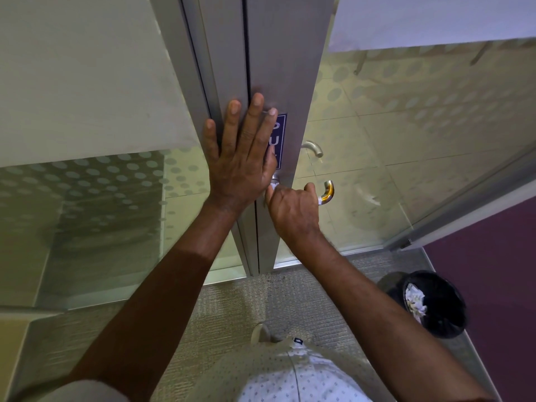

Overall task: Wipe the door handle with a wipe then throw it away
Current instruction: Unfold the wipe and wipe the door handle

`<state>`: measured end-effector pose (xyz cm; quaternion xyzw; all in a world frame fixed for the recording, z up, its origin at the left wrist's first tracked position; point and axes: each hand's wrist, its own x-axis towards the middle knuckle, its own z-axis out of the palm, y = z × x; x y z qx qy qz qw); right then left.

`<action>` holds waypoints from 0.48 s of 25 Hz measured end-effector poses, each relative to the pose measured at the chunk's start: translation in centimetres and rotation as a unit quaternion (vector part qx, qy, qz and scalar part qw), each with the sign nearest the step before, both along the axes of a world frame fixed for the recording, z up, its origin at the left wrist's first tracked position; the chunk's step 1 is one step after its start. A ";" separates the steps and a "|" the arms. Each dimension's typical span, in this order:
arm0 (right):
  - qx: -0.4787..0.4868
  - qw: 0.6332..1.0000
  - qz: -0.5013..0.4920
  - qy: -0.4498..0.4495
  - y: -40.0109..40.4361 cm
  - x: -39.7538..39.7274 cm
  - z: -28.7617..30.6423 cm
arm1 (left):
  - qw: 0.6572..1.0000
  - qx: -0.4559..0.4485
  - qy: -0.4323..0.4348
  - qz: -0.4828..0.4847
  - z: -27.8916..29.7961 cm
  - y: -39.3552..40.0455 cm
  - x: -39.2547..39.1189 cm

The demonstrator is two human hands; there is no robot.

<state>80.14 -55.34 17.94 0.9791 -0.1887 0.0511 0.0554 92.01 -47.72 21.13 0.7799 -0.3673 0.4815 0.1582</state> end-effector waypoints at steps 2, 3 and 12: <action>0.030 0.996 -0.032 -0.077 0.2 -0.6 -0.7 | 1.000 -0.002 -0.004 0.000 0.0 0.0 0.1; 0.047 0.992 -0.042 -0.110 0.3 -1.0 -1.3 | 1.000 -0.003 -0.005 -0.001 -0.1 -0.1 0.1; -0.033 0.997 -0.052 -0.054 1.2 -0.9 -2.1 | 1.000 -0.003 -0.007 -0.001 -0.3 -0.1 0.2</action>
